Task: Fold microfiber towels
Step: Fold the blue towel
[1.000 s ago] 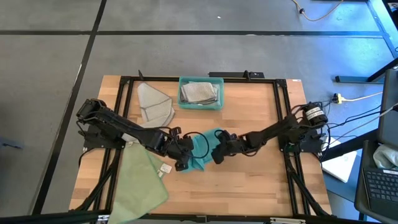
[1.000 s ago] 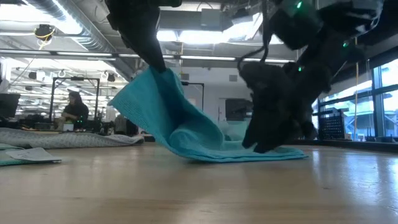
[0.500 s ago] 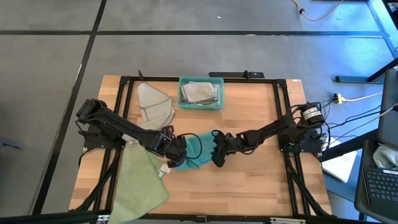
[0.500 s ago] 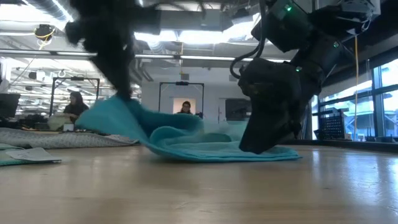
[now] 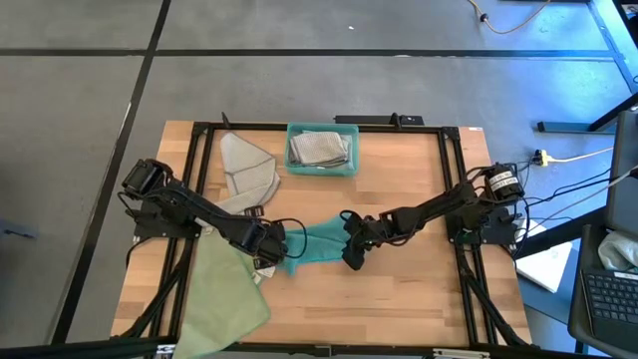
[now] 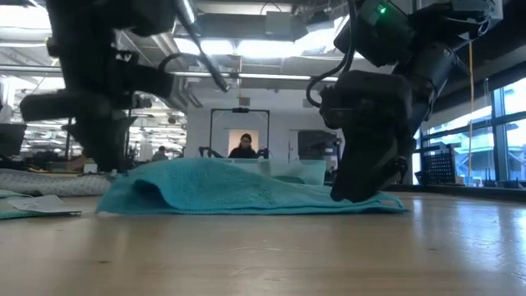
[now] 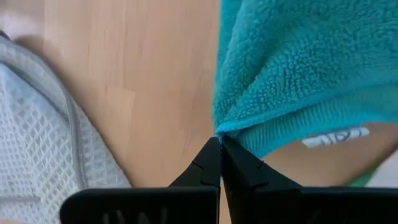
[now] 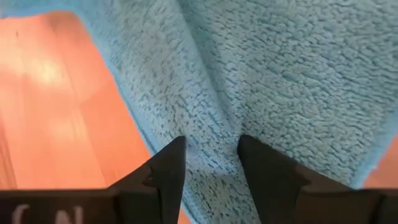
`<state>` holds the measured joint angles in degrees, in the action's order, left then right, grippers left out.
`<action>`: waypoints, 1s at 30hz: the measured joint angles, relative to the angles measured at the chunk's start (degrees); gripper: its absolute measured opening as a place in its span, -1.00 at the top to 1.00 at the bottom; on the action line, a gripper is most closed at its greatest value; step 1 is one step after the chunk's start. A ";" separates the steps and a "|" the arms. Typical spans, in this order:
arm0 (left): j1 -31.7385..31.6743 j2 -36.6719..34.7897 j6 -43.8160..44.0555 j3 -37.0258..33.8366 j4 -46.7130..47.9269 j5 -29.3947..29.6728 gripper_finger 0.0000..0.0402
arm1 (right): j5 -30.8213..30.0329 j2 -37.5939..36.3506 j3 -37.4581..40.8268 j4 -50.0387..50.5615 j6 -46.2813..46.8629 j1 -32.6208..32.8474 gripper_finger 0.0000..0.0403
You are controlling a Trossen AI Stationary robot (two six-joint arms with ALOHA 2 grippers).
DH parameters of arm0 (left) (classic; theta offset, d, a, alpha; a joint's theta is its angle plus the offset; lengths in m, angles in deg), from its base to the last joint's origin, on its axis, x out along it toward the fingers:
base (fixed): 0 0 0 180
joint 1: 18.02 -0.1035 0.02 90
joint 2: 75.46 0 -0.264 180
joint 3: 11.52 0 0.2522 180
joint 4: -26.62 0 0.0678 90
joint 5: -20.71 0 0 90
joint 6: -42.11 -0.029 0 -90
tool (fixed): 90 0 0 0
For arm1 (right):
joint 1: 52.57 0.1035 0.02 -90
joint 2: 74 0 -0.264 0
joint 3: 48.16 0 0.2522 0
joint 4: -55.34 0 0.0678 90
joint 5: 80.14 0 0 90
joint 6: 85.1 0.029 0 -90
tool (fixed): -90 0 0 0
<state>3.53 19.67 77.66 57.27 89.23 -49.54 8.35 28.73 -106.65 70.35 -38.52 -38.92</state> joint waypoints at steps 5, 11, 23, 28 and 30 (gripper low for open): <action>-0.21 0.00 0.11 -2.21 -0.82 0.02 1.00 | 0.58 -0.26 0.00 0.70 -1.92 0.02 0.20; -1.62 0.00 -0.07 -2.44 -2.05 -0.20 1.00 | 1.73 -0.83 0.00 2.04 -2.03 0.01 0.20; -3.42 0.00 -5.59 1.15 -4.12 -1.70 1.00 | 2.60 -7.91 1.05 4.91 -1.68 -1.88 0.20; -3.15 -0.02 -9.37 4.25 -5.51 -1.66 1.00 | 1.82 -12.07 0.94 2.92 -2.02 -3.33 0.20; -3.15 -0.02 -10.44 4.81 -6.12 -1.66 1.00 | 0.88 -13.53 0.92 1.07 -2.96 -3.88 0.20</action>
<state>0.37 19.65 67.22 62.08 83.11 -51.20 9.23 15.21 -105.73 71.42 -41.48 -42.80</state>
